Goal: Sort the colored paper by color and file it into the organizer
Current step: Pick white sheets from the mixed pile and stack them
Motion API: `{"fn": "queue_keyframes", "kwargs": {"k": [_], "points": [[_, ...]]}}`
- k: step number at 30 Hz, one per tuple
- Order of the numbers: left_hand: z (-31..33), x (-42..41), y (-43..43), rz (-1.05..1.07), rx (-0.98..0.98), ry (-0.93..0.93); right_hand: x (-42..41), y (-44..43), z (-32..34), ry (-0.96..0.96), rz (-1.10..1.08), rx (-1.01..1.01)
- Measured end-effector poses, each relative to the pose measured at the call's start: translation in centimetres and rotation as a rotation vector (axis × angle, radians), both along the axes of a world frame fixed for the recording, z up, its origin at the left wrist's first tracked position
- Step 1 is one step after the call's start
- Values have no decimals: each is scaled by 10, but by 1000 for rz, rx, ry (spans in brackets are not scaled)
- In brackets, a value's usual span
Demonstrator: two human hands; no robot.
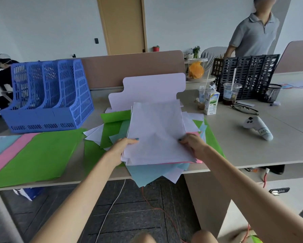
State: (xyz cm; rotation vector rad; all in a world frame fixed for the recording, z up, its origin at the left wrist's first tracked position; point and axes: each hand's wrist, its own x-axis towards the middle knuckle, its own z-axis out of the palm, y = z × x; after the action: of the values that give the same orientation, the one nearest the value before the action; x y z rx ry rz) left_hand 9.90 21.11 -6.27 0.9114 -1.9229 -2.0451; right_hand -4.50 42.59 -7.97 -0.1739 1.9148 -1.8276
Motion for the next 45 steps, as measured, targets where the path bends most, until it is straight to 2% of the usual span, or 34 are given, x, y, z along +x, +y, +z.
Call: {"fn": "queue_keyframes", "kwargs": {"k": [2, 4, 9, 12, 13, 15, 17, 21, 26, 28, 33, 37, 39, 41, 45], "points": [[2, 1, -1, -73, 56, -8, 1, -3, 4, 19, 9, -38], [5, -2, 2, -106, -4, -1, -1, -7, 5, 62, 32, -50], [3, -20, 5, 83, -204, 87, -18, -14, 9, 178, 76, 50], [-3, -34, 1, 137, -247, 83, -39, -18, 9, 231, -83, 101], [-6, -38, -1, 144, -256, 85, -47, -18, 7, 279, -146, 141], [-8, -45, -2, 162, -268, 84, -63, -16, 2, 431, -241, 344], [-12, -54, -5, 161, -284, 84, -74, -14, -4, 551, -252, 500], [-18, -67, -7, 140, -305, 78, -92, -17, -13, 687, -243, 644], [-24, -78, -14, 132, -319, 0, -113, -21, -12, 686, -218, 837], [-30, -79, -16, 117, -332, -31, -122, -24, -9, 628, -238, 835], [-33, -80, -13, 115, -346, -27, -132, -27, 9, 384, -266, 681], [-30, -79, -7, 122, -362, -8, -135, -22, 15, 203, -241, 469], [-28, -78, -5, 121, -361, -9, -136, -20, 14, 226, -289, 440], [-27, -79, -5, 118, -367, -19, -135, -21, 17, 328, -311, 457], [-27, -78, -3, 136, -332, -13, -129, -24, 21, 530, -224, 546]]}}
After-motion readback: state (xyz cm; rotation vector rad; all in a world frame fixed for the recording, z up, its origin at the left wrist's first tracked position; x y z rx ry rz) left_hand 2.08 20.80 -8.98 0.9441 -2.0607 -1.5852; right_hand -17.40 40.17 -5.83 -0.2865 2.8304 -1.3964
